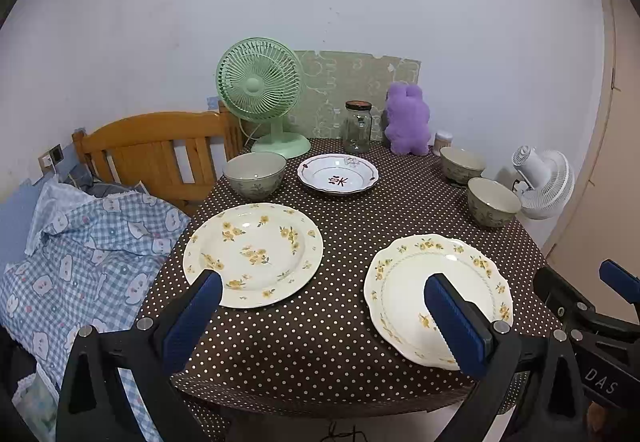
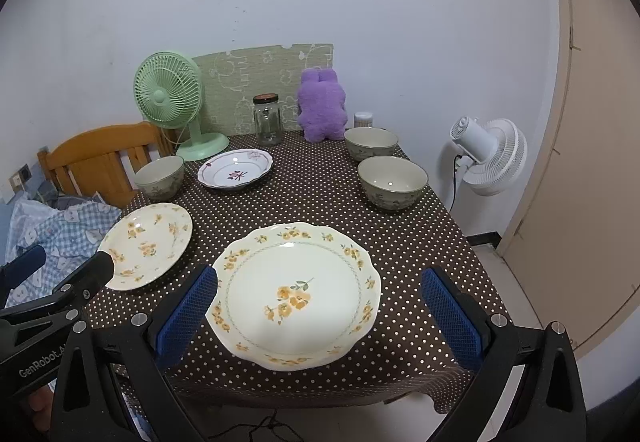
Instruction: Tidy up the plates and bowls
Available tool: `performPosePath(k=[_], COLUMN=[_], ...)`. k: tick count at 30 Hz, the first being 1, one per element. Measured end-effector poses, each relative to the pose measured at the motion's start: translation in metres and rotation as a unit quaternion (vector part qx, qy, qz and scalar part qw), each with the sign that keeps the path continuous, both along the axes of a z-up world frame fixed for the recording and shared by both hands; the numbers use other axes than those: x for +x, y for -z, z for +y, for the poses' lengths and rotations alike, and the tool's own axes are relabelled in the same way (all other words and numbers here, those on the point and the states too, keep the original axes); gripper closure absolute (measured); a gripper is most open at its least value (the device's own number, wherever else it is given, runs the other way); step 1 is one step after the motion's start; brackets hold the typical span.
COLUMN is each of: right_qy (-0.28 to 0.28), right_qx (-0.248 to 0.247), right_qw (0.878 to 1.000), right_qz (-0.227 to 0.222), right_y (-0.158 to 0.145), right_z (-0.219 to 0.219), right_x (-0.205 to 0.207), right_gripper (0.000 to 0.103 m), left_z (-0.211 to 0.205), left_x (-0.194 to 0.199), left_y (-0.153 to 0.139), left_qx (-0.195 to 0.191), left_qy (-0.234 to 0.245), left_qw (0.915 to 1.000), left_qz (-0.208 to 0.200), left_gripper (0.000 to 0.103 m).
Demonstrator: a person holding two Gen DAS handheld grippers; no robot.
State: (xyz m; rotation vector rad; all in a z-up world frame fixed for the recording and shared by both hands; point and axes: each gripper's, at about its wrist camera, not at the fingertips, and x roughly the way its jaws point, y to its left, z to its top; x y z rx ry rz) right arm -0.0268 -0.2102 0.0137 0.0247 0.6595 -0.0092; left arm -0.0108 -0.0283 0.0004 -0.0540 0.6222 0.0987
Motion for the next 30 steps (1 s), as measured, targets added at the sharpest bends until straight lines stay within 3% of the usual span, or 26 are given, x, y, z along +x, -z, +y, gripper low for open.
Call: performPosePath(k=[30], right_qy=[-0.015], right_qx=[0.011], right_qw=[1.000], right_qz=[0.012], right_y=[0.003], right_z=[-0.017], right_x=[0.013], right_gripper=[0.001], left_z=[-0.015], left_x=[0.010], left_y=[0.001], left_qx=[0.001], left_qy=[-0.012], left_qw=[0.9999], left_qz=[0.006], left_gripper=[0.005])
